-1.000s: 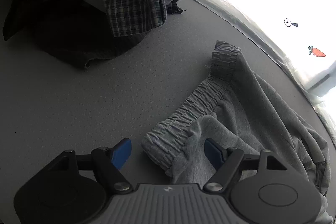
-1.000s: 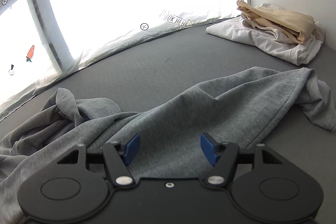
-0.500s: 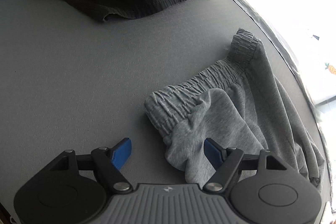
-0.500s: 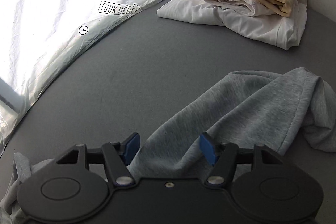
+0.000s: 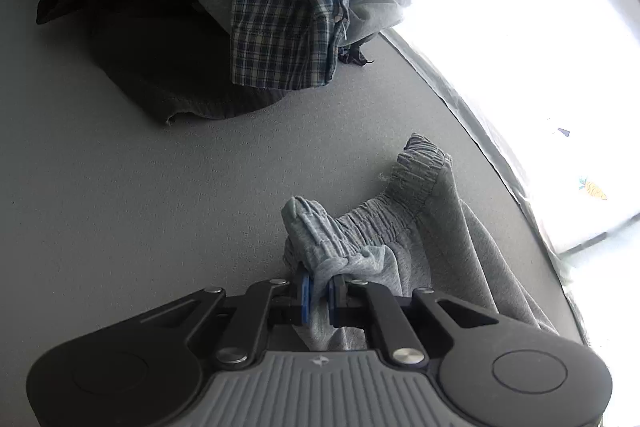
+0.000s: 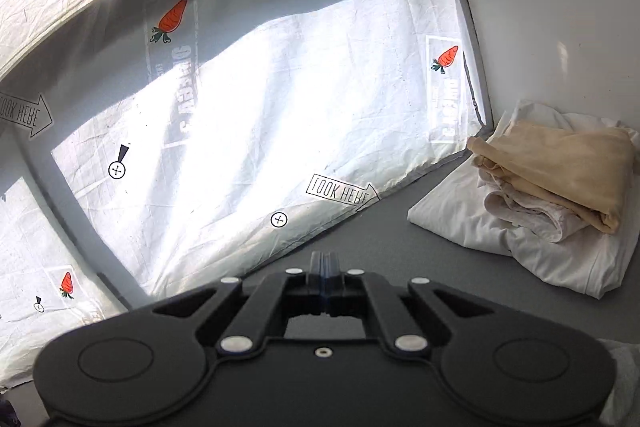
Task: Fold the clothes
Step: 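Pinch the sweatpants waistband with the left tool while the right tool grasps the sweatshirt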
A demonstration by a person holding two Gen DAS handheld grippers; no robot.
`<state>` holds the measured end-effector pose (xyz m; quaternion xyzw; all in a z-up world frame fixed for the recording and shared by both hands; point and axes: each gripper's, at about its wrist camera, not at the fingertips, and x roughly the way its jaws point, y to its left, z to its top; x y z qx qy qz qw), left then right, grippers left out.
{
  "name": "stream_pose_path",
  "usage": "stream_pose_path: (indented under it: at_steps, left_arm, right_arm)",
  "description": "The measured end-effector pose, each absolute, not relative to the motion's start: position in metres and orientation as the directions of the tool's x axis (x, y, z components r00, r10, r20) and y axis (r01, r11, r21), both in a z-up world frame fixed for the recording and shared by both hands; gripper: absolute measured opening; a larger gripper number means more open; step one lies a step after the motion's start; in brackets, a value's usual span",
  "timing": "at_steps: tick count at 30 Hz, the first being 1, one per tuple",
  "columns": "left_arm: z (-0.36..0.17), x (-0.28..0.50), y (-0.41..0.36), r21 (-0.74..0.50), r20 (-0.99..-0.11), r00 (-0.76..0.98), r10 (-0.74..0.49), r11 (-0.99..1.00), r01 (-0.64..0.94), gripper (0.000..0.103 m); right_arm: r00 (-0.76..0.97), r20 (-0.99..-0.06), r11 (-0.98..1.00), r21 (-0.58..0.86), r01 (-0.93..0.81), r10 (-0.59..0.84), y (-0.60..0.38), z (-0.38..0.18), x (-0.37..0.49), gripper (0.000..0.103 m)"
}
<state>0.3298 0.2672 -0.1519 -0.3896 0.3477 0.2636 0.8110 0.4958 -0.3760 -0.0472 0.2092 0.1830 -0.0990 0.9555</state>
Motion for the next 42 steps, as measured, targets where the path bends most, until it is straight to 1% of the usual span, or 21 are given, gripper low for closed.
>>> stream_pose_path:
  at_steps: [1,2,4,6,10,12,15,17,19,20,21,22,23,24,25,28,31,35,39,40,42]
  left_arm:
    - [-0.148,0.331,0.269,-0.455,-0.762,0.629,0.154,0.564,-0.690,0.009]
    - [-0.144,0.332,0.271,-0.461,-0.755,0.638,0.152,0.570,-0.681,0.009]
    - [-0.142,0.334,0.273,-0.465,-0.752,0.643,0.144,0.576,-0.672,0.009]
    - [-0.146,0.334,0.272,-0.461,-0.763,0.633,0.133,0.574,-0.677,0.009]
    - [-0.159,0.326,0.269,-0.457,-0.790,0.605,0.105,0.556,-0.694,0.009]
    - [-0.164,0.323,0.269,-0.452,-0.801,0.591,0.095,0.551,-0.701,0.009]
    - [-0.174,0.318,0.272,-0.452,-0.817,0.572,0.077,0.531,-0.717,0.010]
    - [-0.178,0.317,0.273,-0.450,-0.823,0.564,0.070,0.526,-0.722,0.011]
    - [-0.181,0.319,0.271,-0.431,-0.832,0.549,0.073,0.538,-0.724,0.012]
    - [-0.182,0.320,0.270,-0.422,-0.837,0.543,0.073,0.545,-0.724,0.013]
    - [-0.183,0.320,0.270,-0.417,-0.841,0.537,0.066,0.553,-0.721,0.016]
    - [-0.186,0.322,0.270,-0.412,-0.844,0.532,0.065,0.556,-0.722,0.017]
    - [-0.187,0.323,0.269,-0.410,-0.846,0.529,0.064,0.557,-0.722,0.017]
    - [-0.190,0.325,0.269,-0.408,-0.848,0.527,0.062,0.558,-0.723,0.016]
    - [-0.191,0.326,0.268,-0.408,-0.848,0.526,0.063,0.556,-0.724,0.015]
    - [-0.188,0.331,0.268,-0.407,-0.840,0.536,0.081,0.560,-0.722,0.010]
    - [-0.180,0.337,0.269,-0.409,-0.824,0.558,0.103,0.574,-0.710,0.009]
    - [-0.162,0.346,0.268,-0.425,-0.786,0.607,0.120,0.607,-0.671,0.008]
    - [-0.146,0.337,0.277,-0.475,-0.743,0.657,0.127,0.592,-0.652,0.008]
    - [-0.145,0.335,0.280,-0.484,-0.738,0.662,0.132,0.580,-0.655,0.008]
    - [-0.143,0.324,0.288,-0.503,-0.730,0.669,0.140,0.552,-0.665,0.008]
  right_arm:
    - [0.922,-0.372,0.897,0.363,0.251,-0.108,-0.377,-0.033,0.494,0.000]
    - [0.921,-0.378,0.901,0.362,0.240,-0.094,-0.378,-0.024,0.494,0.000]
    - [0.903,-0.422,0.897,0.361,0.255,-0.087,-0.380,-0.022,0.496,0.006]
    - [0.859,-0.505,0.884,0.359,0.299,-0.085,-0.378,-0.044,0.497,0.031]
    - [0.767,-0.641,0.844,0.397,0.362,-0.028,-0.372,-0.103,0.491,0.033]
    - [0.722,-0.692,0.833,0.384,0.399,-0.026,-0.367,-0.127,0.491,0.041]
    - [0.649,-0.761,0.830,0.348,0.437,-0.022,-0.363,-0.159,0.500,0.049]
    - [0.578,-0.814,0.832,0.288,0.474,-0.048,-0.363,-0.175,0.512,0.051]
    - [0.509,-0.857,0.819,0.231,0.525,-0.085,-0.366,-0.192,0.523,0.052]
    - [0.489,-0.868,0.808,0.225,0.545,-0.088,-0.368,-0.197,0.527,0.052]
    - [0.481,-0.872,0.801,0.225,0.554,-0.088,-0.370,-0.201,0.529,0.050]
    - [0.486,-0.869,0.801,0.225,0.555,-0.093,-0.371,-0.203,0.531,0.048]
    - [0.496,-0.863,0.802,0.229,0.552,-0.096,-0.372,-0.203,0.533,0.035]
    - [0.517,-0.851,0.805,0.241,0.543,-0.094,-0.373,-0.200,0.534,0.012]
    - [0.537,-0.839,0.808,0.252,0.533,-0.092,-0.373,-0.196,0.536,0.006]
    - [0.611,-0.788,0.816,0.301,0.493,-0.079,-0.375,-0.178,0.540,0.002]
    - [0.701,-0.709,0.842,0.331,0.425,-0.075,-0.372,-0.137,0.544,0.001]
    - [0.860,-0.507,0.852,0.426,0.304,-0.053,-0.368,-0.063,0.522,0.001]
    - [0.947,-0.306,0.851,0.466,0.241,-0.101,-0.373,-0.006,0.468,0.001]
    - [0.948,-0.294,0.847,0.468,0.252,-0.120,-0.375,-0.002,0.454,0.001]
    - [0.934,-0.324,0.841,0.454,0.294,-0.151,-0.378,-0.008,0.433,0.001]
